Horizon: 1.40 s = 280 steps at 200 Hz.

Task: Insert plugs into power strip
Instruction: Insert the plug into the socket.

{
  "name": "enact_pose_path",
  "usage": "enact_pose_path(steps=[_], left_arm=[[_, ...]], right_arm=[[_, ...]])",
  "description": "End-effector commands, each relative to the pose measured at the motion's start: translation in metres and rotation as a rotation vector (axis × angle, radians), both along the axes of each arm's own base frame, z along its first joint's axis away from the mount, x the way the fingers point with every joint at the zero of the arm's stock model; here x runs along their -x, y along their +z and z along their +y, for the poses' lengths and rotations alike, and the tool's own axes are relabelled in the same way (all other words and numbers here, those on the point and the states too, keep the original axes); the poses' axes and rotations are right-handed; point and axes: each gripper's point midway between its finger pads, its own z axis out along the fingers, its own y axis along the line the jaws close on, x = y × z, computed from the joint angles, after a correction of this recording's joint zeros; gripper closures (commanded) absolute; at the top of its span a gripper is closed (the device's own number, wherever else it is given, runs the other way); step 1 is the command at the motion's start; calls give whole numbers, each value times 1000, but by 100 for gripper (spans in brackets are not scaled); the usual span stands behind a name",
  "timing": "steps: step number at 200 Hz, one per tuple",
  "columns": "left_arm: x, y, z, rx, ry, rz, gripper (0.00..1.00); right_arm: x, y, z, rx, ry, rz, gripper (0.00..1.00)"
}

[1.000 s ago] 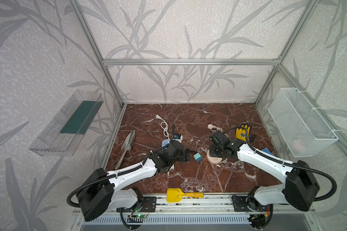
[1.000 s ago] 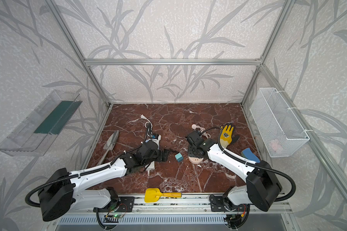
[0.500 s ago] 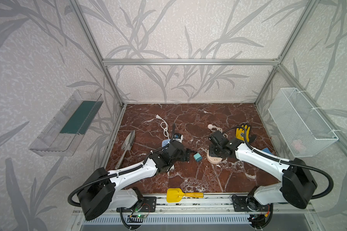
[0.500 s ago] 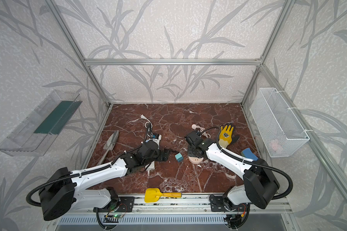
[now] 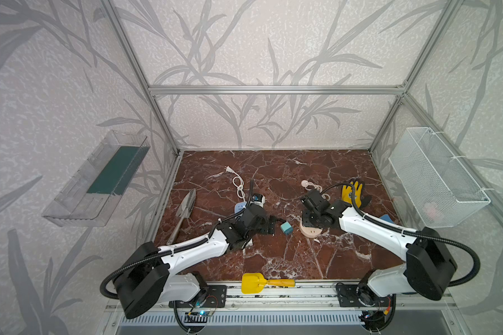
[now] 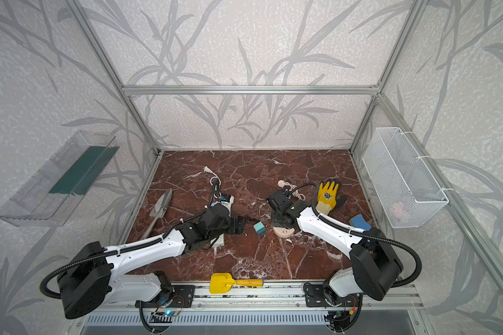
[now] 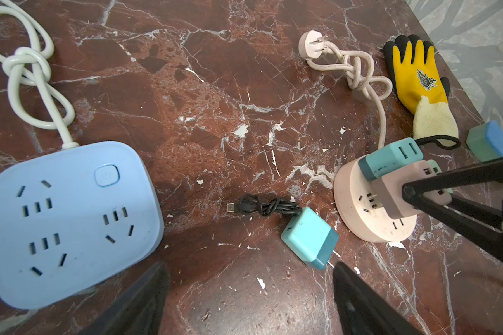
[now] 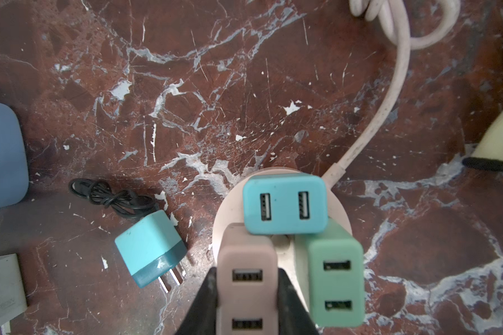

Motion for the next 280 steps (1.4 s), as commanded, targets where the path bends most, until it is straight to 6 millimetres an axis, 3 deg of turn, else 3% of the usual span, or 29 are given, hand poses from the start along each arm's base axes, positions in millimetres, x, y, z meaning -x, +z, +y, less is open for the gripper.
enact_pose_path(steps=[1,161,280], left_arm=[[0,-7,2,-2,12,9,12],[-1,-11,-3,7,-2,20,13],[-1,-19,-4,-6,-11,28,13]], right_arm=[[-6,5,1,31,4,-30,100],[-2,2,-6,108,4,-19,100],[-3,-15,8,22,16,-28,100]])
